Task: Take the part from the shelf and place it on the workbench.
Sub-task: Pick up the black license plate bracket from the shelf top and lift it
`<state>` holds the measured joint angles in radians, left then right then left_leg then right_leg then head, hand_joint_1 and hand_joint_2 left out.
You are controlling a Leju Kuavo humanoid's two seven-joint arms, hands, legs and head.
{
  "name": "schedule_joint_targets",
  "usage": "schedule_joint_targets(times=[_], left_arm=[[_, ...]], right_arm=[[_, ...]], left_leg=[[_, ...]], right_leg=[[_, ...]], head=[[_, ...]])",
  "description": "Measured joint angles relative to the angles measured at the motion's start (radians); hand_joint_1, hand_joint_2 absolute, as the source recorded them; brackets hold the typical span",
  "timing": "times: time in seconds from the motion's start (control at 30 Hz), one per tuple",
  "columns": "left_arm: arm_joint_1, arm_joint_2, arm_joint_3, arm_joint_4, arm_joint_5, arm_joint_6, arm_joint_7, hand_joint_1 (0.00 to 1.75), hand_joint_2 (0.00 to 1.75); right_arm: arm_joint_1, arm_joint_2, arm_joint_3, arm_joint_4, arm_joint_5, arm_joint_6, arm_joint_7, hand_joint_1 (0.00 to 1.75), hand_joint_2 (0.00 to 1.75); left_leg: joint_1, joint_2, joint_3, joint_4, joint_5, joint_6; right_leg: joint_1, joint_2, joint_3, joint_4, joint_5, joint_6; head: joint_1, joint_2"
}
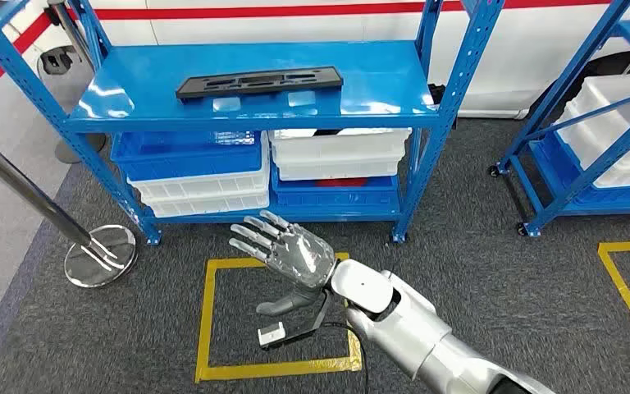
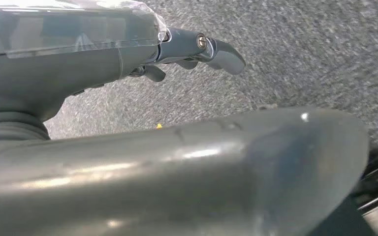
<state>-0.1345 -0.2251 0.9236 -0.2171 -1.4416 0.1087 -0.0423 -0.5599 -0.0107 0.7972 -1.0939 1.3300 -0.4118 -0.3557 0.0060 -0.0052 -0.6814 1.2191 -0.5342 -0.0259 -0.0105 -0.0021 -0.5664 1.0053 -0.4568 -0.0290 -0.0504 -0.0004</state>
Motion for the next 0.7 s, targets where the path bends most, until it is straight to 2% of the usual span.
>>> schedule_joint_targets(times=[0.03,0.1,0.13,0.2,0.23,0.27,0.3,0.37,0.4,0.47,0.5,0.57,0.6,0.63,0.67,0.7], left_arm=[[0.002,0.0,0.0,0.0,-0.001,-0.001,0.0,0.0,0.0],[0.007,0.0,0.001,0.002,-0.004,-0.003,0.0,0.0,0.0],[0.009,0.0,0.002,0.002,-0.005,-0.003,0.0,0.0,0.0],[0.012,0.0,0.002,0.003,-0.006,-0.003,0.0,0.0,0.0],[0.011,0.0,0.002,0.004,-0.006,-0.003,0.0,0.0,0.0],[0.01,0.0,0.002,0.005,-0.006,-0.003,0.0,0.0,0.0],[0.008,0.0,0.003,0.005,-0.007,-0.003,0.0,0.0,0.0],[0.006,0.0,0.003,0.006,-0.007,-0.003,0.0,0.0,0.0],[0.007,0.0,0.003,0.006,-0.007,-0.003,0.0,0.0,0.0],[0.005,-0.001,0.003,0.006,-0.009,-0.002,-0.001,0.0,0.0],[0.005,-0.002,0.003,0.006,-0.009,-0.002,-0.002,0.0,0.0],[0.005,-0.003,0.003,0.006,-0.01,-0.002,0.0,0.0,0.0],[0.005,-0.003,0.003,0.006,-0.01,-0.003,0.0,0.0,0.0],[0.006,-0.003,0.003,0.006,-0.01,-0.003,0.001,0.0,0.0],[0.006,-0.003,0.003,0.006,-0.01,-0.003,0.002,0.0,0.0],[0.007,-0.003,0.003,0.006,-0.01,-0.003,0.002,0.0,0.0]], right_arm=[[0.001,-0.001,0.006,-0.001,0.0,0.0,0.001,0.0,0.0],[0.003,-0.004,0.02,-0.004,0.0,0.0,0.004,0.0,0.0],[0.004,-0.007,0.027,-0.006,0.0,0.0,0.006,0.0,0.0],[0.004,-0.01,0.036,-0.011,0.0,0.0,0.008,0.0,0.0],[0.002,-0.012,0.038,-0.013,-0.001,-0.001,0.009,0.0,0.0],[0.001,-0.014,0.04,-0.015,-0.001,-0.002,0.008,0.0,0.0],[0.0,-0.015,0.042,-0.016,-0.002,-0.003,0.007,0.0,0.0],[-0.001,-0.017,0.045,-0.019,-0.003,-0.005,0.005,0.0,0.0],[-0.002,-0.018,0.046,-0.021,-0.003,-0.006,0.004,0.0,0.0],[-0.004,-0.021,0.048,-0.024,-0.004,-0.008,0.004,0.0,0.0],[-0.004,-0.022,0.049,-0.025,-0.005,-0.008,0.004,0.0,0.0],[-0.002,-0.026,0.053,-0.025,-0.006,-0.009,0.003,0.0,0.0],[-0.001,-0.028,0.055,-0.025,-0.006,-0.009,0.003,0.0,0.0],[-0.001,-0.03,0.056,-0.025,-0.006,-0.009,0.003,0.0,0.0],[-0.001,-0.031,0.058,-0.025,-0.006,-0.009,0.003,0.0,0.0],[-0.001,-0.032,0.059,-0.025,-0.006,-0.009,0.002,0.0,0.0]], left_leg=[[0.001,0.0,-0.022,0.034,-0.007,-0.002],[0.004,0.0,-0.06,0.08,0.001,-0.006],[0.005,0.0,-0.063,0.066,0.029,-0.007],[0.006,0.003,-0.016,-0.062,0.117,-0.003],[0.004,0.005,0.015,-0.128,0.144,0.002],[0.001,0.006,0.037,-0.173,0.154,0.009],[-0.001,0.007,0.05,-0.195,0.147,0.017],[-0.002,0.004,0.064,-0.209,0.129,0.034],[-0.001,0.002,0.075,-0.216,0.123,0.041],[0.002,0.0,0.103,-0.227,0.11,0.053],[0.002,0.0,0.116,-0.231,0.101,0.058],[0.002,-0.003,0.143,-0.234,0.078,0.062],[0.001,-0.005,0.16,-0.234,0.065,0.062],[0.001,-0.007,0.178,-0.234,0.051,0.061],[0.0,-0.009,0.198,-0.234,0.036,0.06],[-0.002,-0.011,0.219,-0.234,0.019,0.058]], right_leg=[[0.0,0.0,0.003,0.0,-0.003,0.0],[0.0,0.001,0.015,0.001,-0.014,0.001],[0.0,0.001,0.026,0.001,-0.022,0.003],[-0.002,0.001,0.052,0.0,-0.042,0.009],[0.0,0.001,0.062,0.0,-0.051,0.014],[0.001,0.001,0.069,-0.002,-0.059,0.019],[0.002,0.001,0.076,-0.005,-0.064,0.025],[0.004,0.001,0.079,0.006,-0.057,0.038],[0.003,0.001,0.069,0.032,-0.046,0.045],[0.0,0.002,0.005,0.133,-0.03,0.055],[-0.001,0.002,-0.043,0.195,-0.038,0.057],[-0.001,0.002,-0.137,0.286,-0.092,0.061],[-0.001,0.002,-0.169,0.299,-0.12,0.061],[-0.001,0.002,-0.188,0.286,-0.132,0.06],[0.0,0.002,-0.194,0.246,-0.117,0.056],[0.002,0.002,-0.191,0.187,-0.072,0.05]], head=[[0.0,0.0],[0.0,0.0],[0.0,0.0],[0.0,0.0],[0.0,0.0],[0.0,0.0],[0.0,0.0],[0.0,0.0],[0.0,0.0],[0.001,0.0],[0.001,0.0],[0.001,0.0],[0.001,0.0],[0.001,0.0],[0.001,0.0],[0.001,0.0]])
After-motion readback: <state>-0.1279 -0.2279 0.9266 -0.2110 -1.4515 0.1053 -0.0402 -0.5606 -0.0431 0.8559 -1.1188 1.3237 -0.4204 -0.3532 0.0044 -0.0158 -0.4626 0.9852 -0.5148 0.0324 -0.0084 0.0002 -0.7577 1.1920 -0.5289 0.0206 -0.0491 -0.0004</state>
